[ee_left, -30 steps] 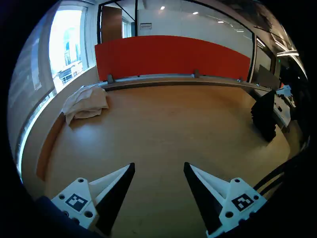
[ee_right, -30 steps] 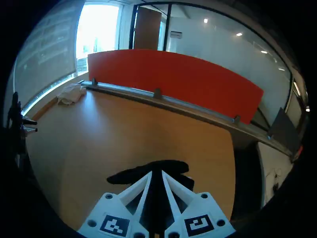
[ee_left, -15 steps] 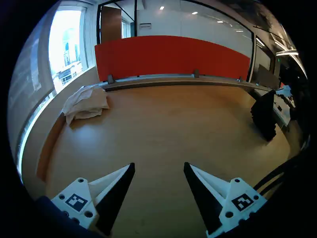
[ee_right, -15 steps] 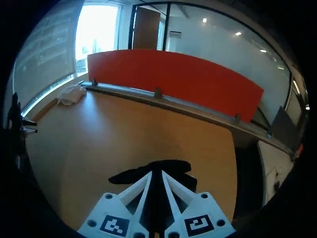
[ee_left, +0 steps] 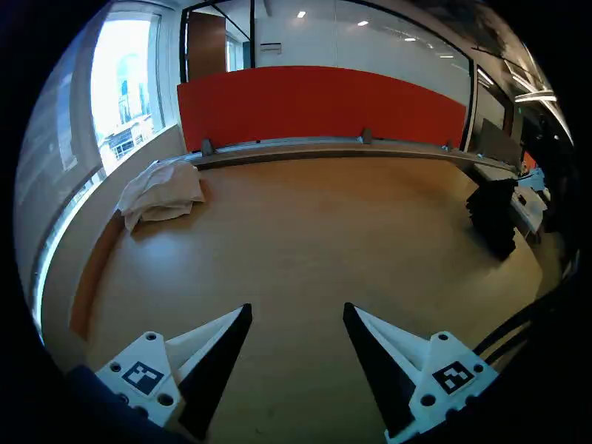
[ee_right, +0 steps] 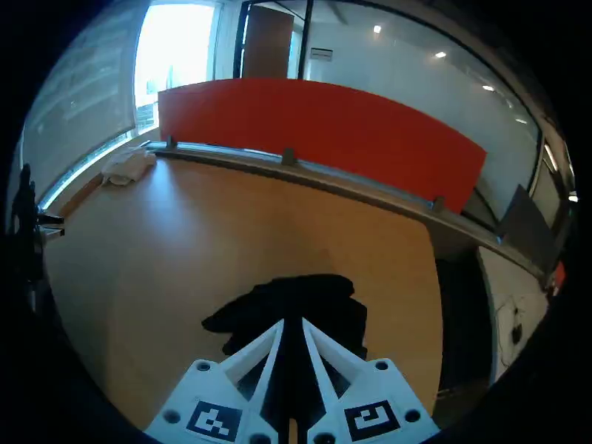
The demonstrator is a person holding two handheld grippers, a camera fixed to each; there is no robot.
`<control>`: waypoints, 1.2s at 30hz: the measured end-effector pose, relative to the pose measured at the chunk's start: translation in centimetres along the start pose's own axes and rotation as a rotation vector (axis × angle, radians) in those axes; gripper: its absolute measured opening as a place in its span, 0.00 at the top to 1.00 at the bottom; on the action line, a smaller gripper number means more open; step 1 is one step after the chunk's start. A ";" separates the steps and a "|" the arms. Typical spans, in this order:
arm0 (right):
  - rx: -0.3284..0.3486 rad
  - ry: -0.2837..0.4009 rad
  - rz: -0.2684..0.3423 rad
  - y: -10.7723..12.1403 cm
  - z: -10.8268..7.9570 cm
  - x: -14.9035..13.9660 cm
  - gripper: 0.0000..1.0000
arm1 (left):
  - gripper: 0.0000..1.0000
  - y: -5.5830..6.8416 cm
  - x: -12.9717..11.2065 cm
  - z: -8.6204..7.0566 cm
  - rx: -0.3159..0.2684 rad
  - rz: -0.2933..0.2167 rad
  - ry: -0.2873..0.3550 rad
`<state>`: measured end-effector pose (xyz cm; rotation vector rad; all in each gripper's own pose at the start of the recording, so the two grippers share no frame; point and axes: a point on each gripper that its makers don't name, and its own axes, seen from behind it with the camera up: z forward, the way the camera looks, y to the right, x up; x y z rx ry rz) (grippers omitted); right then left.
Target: Fold towel
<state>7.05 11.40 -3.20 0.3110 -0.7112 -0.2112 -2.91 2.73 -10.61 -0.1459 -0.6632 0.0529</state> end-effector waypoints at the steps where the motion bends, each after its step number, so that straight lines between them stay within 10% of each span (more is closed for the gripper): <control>1: -0.001 -0.002 0.006 0.0 0.0 -0.3 0.98 | 0.09 0.0 0.0 0.0 0.000 0.002 -0.001; 36: -0.063 -0.106 0.187 5.1 0.8 -12.6 0.98 | 0.09 2.9 0.6 -0.6 0.001 0.068 -0.022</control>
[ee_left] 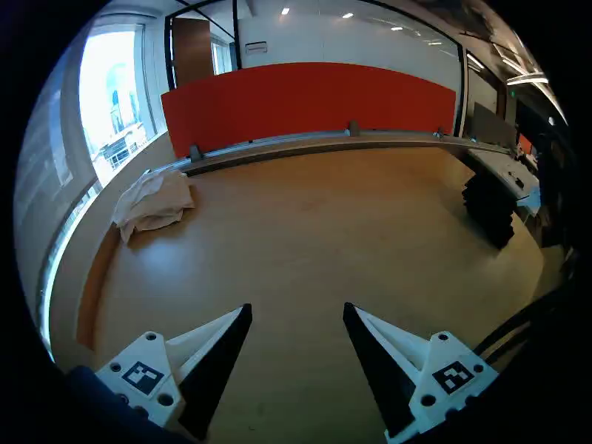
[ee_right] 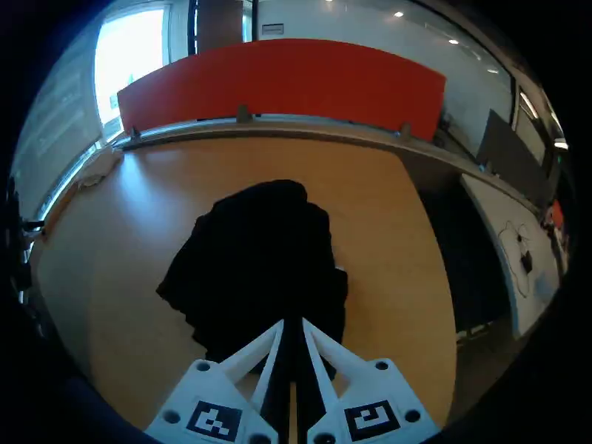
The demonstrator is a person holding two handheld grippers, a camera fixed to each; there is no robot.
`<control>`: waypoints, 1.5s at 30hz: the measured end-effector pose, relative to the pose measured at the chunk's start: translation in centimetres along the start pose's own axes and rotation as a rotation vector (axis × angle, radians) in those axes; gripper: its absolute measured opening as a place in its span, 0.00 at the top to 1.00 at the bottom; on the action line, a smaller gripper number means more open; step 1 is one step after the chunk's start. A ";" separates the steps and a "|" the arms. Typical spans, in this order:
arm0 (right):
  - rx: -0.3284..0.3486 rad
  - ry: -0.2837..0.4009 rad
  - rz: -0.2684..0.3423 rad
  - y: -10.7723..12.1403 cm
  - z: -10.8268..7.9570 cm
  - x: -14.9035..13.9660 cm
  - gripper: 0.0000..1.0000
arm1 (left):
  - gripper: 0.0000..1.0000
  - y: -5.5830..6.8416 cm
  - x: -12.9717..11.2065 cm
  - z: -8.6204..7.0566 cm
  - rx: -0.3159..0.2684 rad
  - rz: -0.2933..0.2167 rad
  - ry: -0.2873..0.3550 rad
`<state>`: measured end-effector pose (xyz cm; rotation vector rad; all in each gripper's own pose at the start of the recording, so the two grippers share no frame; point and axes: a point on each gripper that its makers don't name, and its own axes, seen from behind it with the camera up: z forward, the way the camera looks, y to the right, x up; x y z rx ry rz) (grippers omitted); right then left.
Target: Fold towel
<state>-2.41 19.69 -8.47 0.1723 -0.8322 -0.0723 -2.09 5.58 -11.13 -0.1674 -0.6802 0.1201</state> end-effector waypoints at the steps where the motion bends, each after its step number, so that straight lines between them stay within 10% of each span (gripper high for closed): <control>1: 0.000 -0.004 0.005 0.0 0.2 -0.4 0.98 | 0.09 0.0 0.1 0.0 0.001 0.000 0.000; 36: -0.009 -0.034 0.093 0.2 2.4 -3.5 0.97 | 0.09 1.0 0.7 0.2 0.002 0.012 0.000; 45: -0.052 0.012 0.096 1.1 0.9 -2.7 0.62 | 0.09 0.7 0.6 0.0 0.002 0.009 0.004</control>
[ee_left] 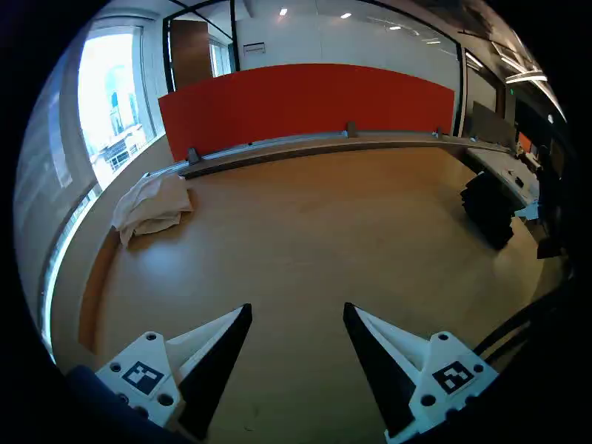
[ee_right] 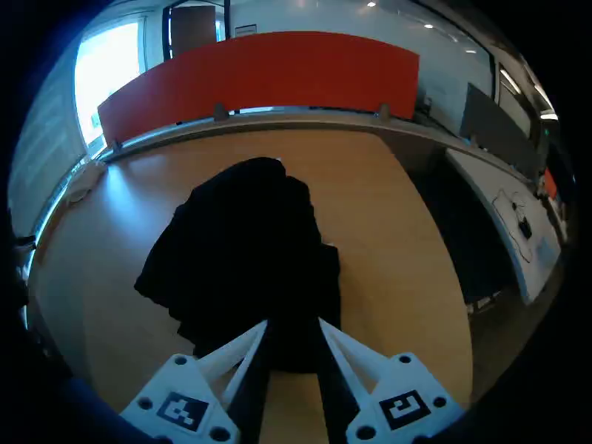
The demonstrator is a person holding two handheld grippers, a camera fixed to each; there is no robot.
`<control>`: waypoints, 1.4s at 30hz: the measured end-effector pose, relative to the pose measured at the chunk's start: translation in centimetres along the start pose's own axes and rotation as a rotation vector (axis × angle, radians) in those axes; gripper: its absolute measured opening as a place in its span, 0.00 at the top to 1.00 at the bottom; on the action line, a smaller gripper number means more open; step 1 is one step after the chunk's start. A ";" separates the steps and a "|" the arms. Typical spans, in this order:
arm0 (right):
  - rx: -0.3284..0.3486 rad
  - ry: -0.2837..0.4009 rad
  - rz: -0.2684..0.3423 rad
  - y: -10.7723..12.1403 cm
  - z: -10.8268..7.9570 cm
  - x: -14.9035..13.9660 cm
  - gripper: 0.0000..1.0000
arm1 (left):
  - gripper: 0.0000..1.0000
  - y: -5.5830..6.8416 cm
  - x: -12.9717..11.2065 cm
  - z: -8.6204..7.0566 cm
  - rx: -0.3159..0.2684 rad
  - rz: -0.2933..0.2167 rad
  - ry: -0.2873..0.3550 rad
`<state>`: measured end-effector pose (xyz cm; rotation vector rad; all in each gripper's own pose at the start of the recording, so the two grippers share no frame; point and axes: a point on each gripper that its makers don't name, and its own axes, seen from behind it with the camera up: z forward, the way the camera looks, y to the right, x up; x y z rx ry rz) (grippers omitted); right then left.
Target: Fold towel
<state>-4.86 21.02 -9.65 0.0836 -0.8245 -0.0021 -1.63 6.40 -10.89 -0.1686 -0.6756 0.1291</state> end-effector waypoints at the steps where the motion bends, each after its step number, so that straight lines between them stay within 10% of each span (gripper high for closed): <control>1: -0.002 0.004 0.000 0.0 -0.2 0.0 0.59 | 0.09 0.0 0.0 0.0 0.000 0.000 0.001; 7: -0.013 0.023 0.000 0.0 -0.9 0.4 0.47 | 0.09 -0.2 0.1 0.1 -0.004 -0.001 0.007; 13: -0.023 0.052 -0.002 -0.5 -1.7 1.0 0.14 | 0.09 -0.5 0.2 0.1 -0.004 -0.006 0.017; 42: -0.066 0.443 0.040 -6.4 -8.2 13.7 0.13 | 0.09 -4.4 3.4 0.0 0.018 -0.084 0.126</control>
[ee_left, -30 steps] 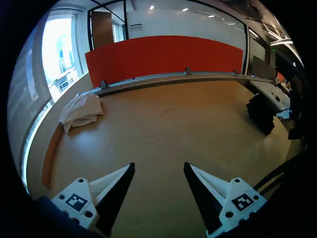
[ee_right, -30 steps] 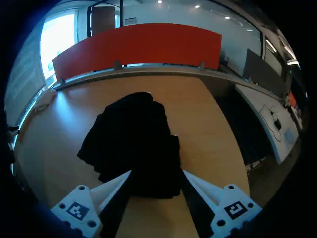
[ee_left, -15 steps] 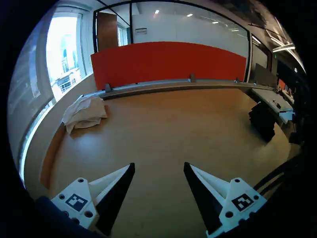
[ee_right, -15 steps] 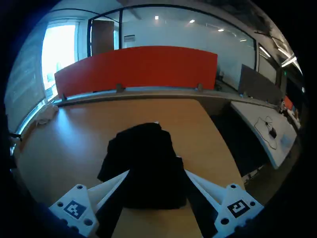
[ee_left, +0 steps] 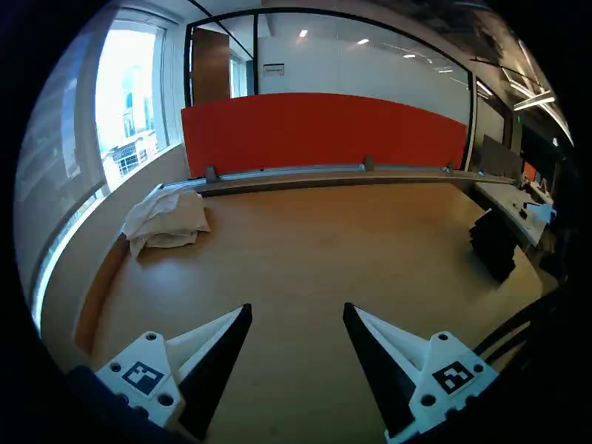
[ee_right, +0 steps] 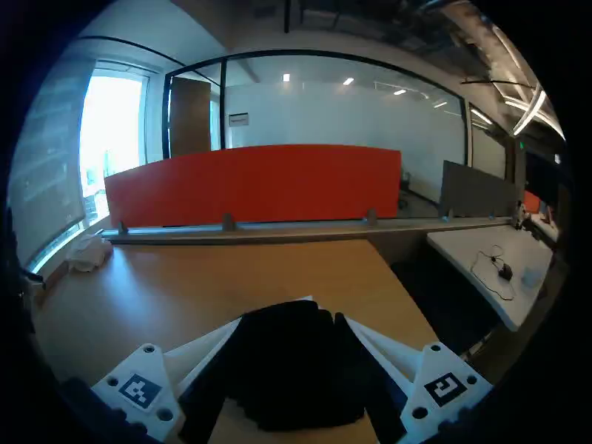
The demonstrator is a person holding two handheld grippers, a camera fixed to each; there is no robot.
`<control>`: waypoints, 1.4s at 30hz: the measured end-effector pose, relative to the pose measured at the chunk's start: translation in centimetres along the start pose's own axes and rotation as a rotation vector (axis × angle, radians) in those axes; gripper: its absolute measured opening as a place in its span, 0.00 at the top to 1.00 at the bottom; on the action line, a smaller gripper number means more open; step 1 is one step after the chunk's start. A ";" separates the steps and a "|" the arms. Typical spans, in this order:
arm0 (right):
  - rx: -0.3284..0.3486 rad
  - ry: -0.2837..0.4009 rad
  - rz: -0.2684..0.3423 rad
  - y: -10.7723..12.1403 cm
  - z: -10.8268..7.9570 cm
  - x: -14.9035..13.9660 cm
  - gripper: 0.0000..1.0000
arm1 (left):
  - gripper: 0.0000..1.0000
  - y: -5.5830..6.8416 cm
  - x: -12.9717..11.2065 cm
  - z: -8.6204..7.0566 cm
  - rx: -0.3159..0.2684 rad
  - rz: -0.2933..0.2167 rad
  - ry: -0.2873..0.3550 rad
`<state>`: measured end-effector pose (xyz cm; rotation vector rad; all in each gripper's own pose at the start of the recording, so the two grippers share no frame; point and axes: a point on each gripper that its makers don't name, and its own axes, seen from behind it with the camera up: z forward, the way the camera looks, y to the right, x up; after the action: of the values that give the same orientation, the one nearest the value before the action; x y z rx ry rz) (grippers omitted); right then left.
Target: Fold towel
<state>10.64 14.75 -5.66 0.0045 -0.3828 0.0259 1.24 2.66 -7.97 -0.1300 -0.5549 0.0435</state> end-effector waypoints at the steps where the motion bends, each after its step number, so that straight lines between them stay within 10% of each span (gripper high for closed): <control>1: 0.001 0.001 0.000 -0.1 0.0 0.0 0.13 | 0.08 -0.1 0.1 0.0 0.002 0.001 0.003; 17: 0.013 0.112 -0.004 -3.1 -0.4 4.4 0.13 | 0.09 -2.1 3.8 0.1 0.053 -0.044 0.114; 42: 0.055 0.303 -0.065 -15.4 -1.1 12.8 0.13 | 0.09 -6.0 13.3 -0.2 0.126 -0.074 0.374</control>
<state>23.34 -0.36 -1.85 0.0669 -0.0787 -0.0273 12.65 -2.30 -0.41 0.0068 -0.1827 -0.0178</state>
